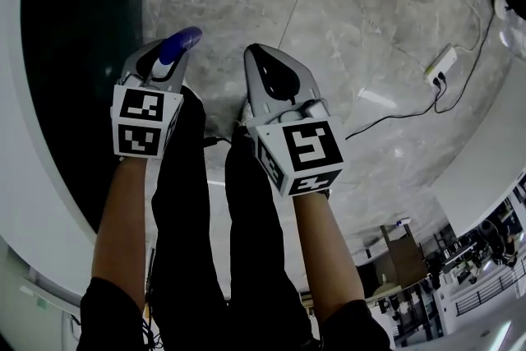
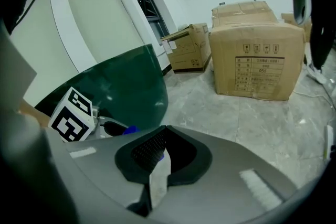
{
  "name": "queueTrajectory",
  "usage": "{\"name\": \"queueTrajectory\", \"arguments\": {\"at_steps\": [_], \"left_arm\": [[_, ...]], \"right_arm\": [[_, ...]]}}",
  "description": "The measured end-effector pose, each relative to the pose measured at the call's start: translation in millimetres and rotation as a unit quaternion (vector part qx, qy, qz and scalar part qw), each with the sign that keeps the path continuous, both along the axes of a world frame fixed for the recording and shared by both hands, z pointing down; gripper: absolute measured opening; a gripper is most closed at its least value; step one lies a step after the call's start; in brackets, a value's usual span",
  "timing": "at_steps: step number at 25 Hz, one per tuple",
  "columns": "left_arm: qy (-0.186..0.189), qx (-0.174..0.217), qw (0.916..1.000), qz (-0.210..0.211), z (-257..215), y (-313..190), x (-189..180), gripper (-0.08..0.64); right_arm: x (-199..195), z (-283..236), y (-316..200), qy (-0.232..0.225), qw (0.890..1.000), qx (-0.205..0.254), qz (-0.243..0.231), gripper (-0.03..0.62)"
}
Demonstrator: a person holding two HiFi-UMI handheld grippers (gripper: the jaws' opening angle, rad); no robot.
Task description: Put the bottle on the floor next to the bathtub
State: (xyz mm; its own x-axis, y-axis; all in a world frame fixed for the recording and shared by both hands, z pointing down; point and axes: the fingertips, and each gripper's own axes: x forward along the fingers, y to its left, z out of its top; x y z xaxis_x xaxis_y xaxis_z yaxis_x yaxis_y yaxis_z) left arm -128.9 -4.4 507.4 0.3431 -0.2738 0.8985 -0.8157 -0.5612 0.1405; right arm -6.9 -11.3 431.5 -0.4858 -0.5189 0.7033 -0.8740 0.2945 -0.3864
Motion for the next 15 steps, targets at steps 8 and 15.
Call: {"name": "queueTrajectory", "arguments": {"at_steps": [8,15], "left_arm": [[-0.004,-0.016,0.9999,-0.002,46.2,8.1,-0.8,0.147],[-0.010,-0.026,0.9996,-0.002,84.6,17.0,-4.0,0.146]], "right_arm": [[-5.6,51.0,12.3,-0.003,1.000,-0.024,-0.010,0.017],[-6.1,93.0,25.9,-0.003,0.999,-0.041,-0.012,0.017]]}}
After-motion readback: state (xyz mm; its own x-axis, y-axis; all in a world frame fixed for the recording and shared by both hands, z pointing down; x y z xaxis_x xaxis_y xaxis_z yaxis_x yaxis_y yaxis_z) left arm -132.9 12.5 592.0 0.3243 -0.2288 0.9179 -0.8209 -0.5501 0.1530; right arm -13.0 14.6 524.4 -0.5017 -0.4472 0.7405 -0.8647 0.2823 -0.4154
